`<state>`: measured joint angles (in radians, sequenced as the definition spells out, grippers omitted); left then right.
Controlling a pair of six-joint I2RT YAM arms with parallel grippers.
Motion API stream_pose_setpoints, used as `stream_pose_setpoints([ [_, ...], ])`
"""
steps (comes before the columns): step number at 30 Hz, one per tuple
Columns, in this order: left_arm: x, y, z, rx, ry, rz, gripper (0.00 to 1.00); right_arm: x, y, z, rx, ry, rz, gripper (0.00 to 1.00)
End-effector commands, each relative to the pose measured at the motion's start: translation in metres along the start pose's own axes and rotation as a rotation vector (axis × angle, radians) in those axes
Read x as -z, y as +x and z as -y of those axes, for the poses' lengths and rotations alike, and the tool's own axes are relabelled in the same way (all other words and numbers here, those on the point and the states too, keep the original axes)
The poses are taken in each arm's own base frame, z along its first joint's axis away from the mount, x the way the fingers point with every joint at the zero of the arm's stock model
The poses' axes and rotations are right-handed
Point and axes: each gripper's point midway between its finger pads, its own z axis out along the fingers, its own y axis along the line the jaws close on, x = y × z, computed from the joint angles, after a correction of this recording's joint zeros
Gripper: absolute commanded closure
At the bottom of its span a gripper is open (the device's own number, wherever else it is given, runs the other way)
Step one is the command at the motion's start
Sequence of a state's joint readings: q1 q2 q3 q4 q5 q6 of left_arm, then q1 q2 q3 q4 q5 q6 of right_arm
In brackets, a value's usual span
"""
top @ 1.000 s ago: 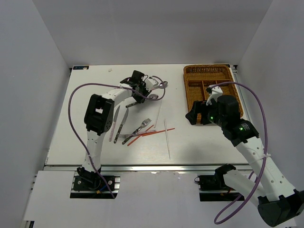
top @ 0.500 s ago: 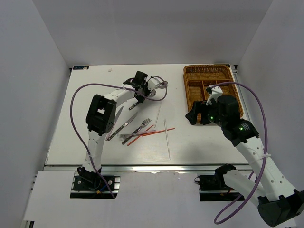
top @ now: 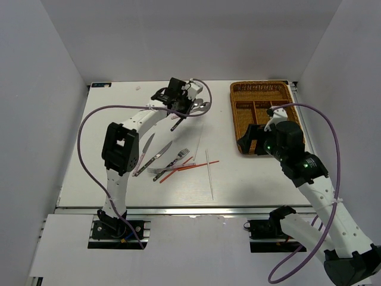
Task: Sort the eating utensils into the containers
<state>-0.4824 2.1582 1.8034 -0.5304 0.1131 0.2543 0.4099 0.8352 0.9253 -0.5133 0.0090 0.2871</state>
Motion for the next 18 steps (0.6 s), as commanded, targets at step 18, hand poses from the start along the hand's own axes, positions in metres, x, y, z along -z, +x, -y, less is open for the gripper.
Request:
stream_pose_setpoints([
  [18,0.041,-0.222,0.192,0.836,0.396,0.631,1.0,0.085,-0.075,0.008,-0.118,0.121,0.311,0.11],
])
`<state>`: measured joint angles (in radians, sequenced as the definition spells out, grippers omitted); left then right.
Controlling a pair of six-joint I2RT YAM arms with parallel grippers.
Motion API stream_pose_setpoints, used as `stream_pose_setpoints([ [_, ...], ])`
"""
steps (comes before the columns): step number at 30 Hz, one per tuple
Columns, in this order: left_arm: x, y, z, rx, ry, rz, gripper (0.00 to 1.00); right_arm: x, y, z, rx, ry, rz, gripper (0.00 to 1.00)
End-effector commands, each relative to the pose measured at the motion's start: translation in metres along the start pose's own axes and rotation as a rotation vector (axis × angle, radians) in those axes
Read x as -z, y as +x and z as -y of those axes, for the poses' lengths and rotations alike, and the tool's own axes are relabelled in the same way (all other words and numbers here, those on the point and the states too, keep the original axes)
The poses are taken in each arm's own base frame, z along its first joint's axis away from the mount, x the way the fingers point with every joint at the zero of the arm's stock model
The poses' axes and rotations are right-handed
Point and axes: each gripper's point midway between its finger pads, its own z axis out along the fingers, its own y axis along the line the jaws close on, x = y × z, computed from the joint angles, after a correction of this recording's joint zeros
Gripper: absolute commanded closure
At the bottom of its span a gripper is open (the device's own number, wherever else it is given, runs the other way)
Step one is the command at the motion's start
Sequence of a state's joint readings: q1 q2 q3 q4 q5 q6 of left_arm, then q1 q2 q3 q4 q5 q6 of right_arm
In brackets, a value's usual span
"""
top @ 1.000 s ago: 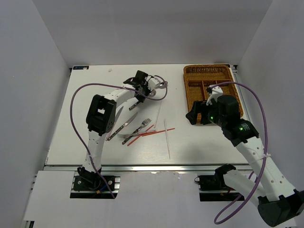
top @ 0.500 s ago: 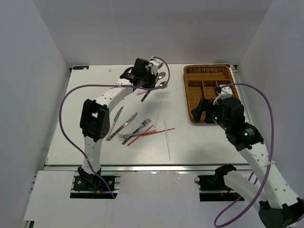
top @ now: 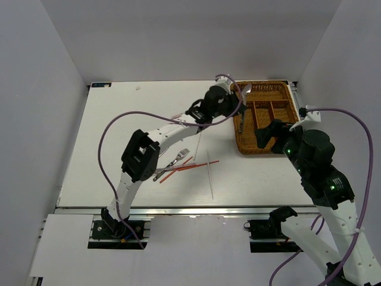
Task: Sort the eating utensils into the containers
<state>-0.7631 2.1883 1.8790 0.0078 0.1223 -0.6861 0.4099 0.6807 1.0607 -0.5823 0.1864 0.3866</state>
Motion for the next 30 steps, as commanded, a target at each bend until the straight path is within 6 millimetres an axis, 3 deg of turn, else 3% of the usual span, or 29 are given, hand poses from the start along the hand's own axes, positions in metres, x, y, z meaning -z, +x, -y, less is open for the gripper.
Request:
stream_pose_setpoints([
  [1,-0.023,-0.016,0.029,0.15,0.015,0.153,1.0,0.014,-0.014,0.004,-0.008,0.032,0.039,0.11],
  [11,-0.061,0.017,-0.004,0.235,-0.075,0.23,0.91,0.019,-0.01,0.008,0.016,0.035,0.037,0.11],
  [17,-0.067,0.021,-0.005,0.187,-0.074,0.211,0.53,0.021,-0.009,0.011,0.036,0.045,0.039,0.11],
  [21,-0.061,0.018,0.0,0.148,-0.059,0.198,0.38,0.019,-0.008,0.011,0.038,0.046,0.034,0.11],
  [22,-0.058,0.016,0.004,0.125,-0.05,0.196,0.32,0.018,-0.008,0.011,0.038,0.043,0.036,0.11],
  [24,-0.053,0.011,0.008,0.102,-0.048,0.186,0.02,0.017,-0.007,0.009,0.035,0.034,0.031,0.11],
  [25,-0.043,-0.004,0.017,0.046,-0.046,0.206,0.02,0.016,-0.006,0.009,0.036,0.035,0.028,0.1],
  [27,-0.028,-0.018,0.017,-0.054,-0.099,0.212,0.02,0.016,-0.006,0.01,0.047,0.036,0.025,0.11],
  [28,-0.01,-0.043,0.023,-0.183,-0.116,0.246,0.02,0.017,-0.006,0.01,0.052,0.036,0.026,0.11],
  [30,0.008,-0.062,-0.003,-0.333,-0.229,0.235,0.02,0.017,-0.004,0.009,0.075,0.023,0.016,0.11],
])
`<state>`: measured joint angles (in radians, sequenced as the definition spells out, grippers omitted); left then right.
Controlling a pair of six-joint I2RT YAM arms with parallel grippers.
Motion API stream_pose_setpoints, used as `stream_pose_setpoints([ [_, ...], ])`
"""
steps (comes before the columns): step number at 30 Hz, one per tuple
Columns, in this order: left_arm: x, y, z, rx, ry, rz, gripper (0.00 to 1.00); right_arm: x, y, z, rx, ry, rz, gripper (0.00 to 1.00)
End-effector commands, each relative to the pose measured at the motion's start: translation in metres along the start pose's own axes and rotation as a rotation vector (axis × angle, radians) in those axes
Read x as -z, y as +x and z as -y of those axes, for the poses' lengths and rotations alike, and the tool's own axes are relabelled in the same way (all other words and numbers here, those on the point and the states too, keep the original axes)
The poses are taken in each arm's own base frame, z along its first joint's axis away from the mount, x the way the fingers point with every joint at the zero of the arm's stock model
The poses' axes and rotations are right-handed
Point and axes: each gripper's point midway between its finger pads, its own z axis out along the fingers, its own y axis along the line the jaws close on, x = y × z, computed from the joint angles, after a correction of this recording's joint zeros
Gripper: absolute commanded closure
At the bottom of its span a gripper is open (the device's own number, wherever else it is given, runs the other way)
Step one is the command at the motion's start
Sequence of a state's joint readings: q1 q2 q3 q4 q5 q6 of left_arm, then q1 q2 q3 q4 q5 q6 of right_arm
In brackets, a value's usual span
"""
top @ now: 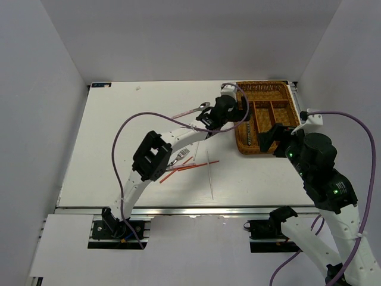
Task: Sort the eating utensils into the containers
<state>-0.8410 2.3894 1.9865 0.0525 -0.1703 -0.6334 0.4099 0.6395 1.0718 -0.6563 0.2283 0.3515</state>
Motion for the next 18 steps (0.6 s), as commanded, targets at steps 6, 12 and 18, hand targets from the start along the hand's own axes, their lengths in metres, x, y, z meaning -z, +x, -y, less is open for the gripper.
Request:
stream_pose_setpoints([
  [6,0.077,-0.132,-0.088,-0.829,-0.075,-0.054,0.02,-0.001,0.006,-0.018,0.075,-0.117,-0.025,0.11],
  [12,0.068,-0.081,-0.171,-1.025,0.039,-0.378,0.04,-0.006,0.015,-0.024,0.101,-0.163,-0.053,0.11],
  [18,0.05,-0.073,-0.211,-0.975,0.072,-0.43,0.09,-0.009,0.023,-0.027,0.105,-0.186,-0.086,0.11],
])
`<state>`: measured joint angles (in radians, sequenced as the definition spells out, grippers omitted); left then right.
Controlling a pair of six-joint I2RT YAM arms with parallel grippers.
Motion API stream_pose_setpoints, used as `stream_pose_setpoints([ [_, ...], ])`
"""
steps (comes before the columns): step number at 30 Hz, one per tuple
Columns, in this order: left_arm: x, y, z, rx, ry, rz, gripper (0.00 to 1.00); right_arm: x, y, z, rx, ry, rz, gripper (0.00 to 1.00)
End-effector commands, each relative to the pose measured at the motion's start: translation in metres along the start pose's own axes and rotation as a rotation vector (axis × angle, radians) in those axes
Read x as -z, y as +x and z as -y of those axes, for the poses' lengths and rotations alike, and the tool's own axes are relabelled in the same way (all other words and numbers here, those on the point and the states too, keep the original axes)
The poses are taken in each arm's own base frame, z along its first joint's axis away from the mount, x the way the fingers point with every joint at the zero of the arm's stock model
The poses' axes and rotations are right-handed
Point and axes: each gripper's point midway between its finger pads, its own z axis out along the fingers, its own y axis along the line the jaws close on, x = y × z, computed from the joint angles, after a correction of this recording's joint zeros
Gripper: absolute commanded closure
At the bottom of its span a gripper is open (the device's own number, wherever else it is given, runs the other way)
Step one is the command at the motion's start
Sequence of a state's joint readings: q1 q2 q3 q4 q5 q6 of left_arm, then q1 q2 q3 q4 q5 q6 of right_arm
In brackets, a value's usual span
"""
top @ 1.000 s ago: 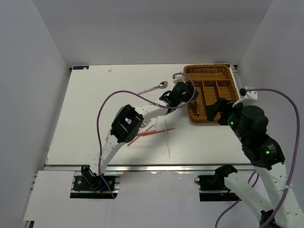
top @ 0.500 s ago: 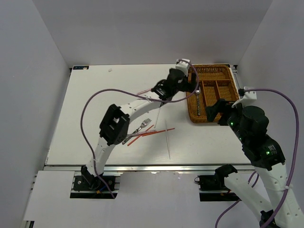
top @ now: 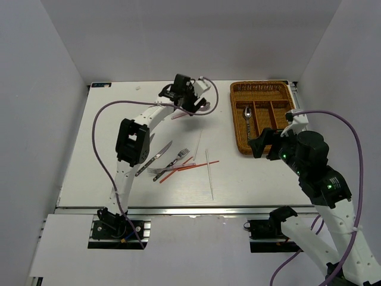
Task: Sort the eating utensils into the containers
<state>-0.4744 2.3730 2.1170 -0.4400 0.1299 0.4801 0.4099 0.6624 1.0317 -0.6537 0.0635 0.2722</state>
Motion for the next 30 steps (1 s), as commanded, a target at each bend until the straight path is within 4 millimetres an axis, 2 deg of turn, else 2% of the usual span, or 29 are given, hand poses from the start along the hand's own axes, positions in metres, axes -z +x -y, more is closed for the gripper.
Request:
stream_pose_setpoints([
  [1,0.002,0.009,0.024,-0.046,0.168,-0.005,0.09,-0.003,-0.005,-0.01,0.025,-0.058,0.015,0.11],
  [3,-0.003,0.017,0.022,-0.027,0.189,-0.008,0.1,-0.005,-0.004,-0.011,0.024,-0.061,0.01,0.11],
  [6,-0.015,0.036,0.028,-0.01,0.224,-0.035,0.15,-0.008,-0.003,-0.011,0.021,-0.06,0.004,0.11],
  [8,-0.024,0.051,0.03,0.004,0.223,-0.06,0.19,-0.01,-0.003,-0.018,0.019,-0.099,-0.005,0.11],
  [10,-0.027,0.058,0.029,0.021,0.225,-0.07,0.25,-0.012,0.0,-0.021,0.018,-0.115,-0.016,0.11],
  [18,-0.032,0.086,0.032,0.049,0.252,-0.116,0.39,-0.02,0.002,-0.022,0.009,-0.121,-0.023,0.11],
  [21,-0.036,0.092,0.025,0.065,0.218,-0.127,0.33,-0.021,0.001,-0.026,0.006,-0.144,-0.027,0.11],
  [25,-0.035,0.08,0.019,0.083,0.217,-0.087,0.28,-0.022,0.001,-0.025,0.006,-0.137,-0.028,0.11],
  [27,-0.035,0.075,0.018,0.097,0.222,-0.065,0.3,-0.022,0.002,-0.024,0.008,-0.135,-0.029,0.11],
  [30,-0.043,0.084,0.021,0.12,0.235,-0.087,0.36,-0.024,0.002,-0.026,0.007,-0.144,-0.033,0.11],
])
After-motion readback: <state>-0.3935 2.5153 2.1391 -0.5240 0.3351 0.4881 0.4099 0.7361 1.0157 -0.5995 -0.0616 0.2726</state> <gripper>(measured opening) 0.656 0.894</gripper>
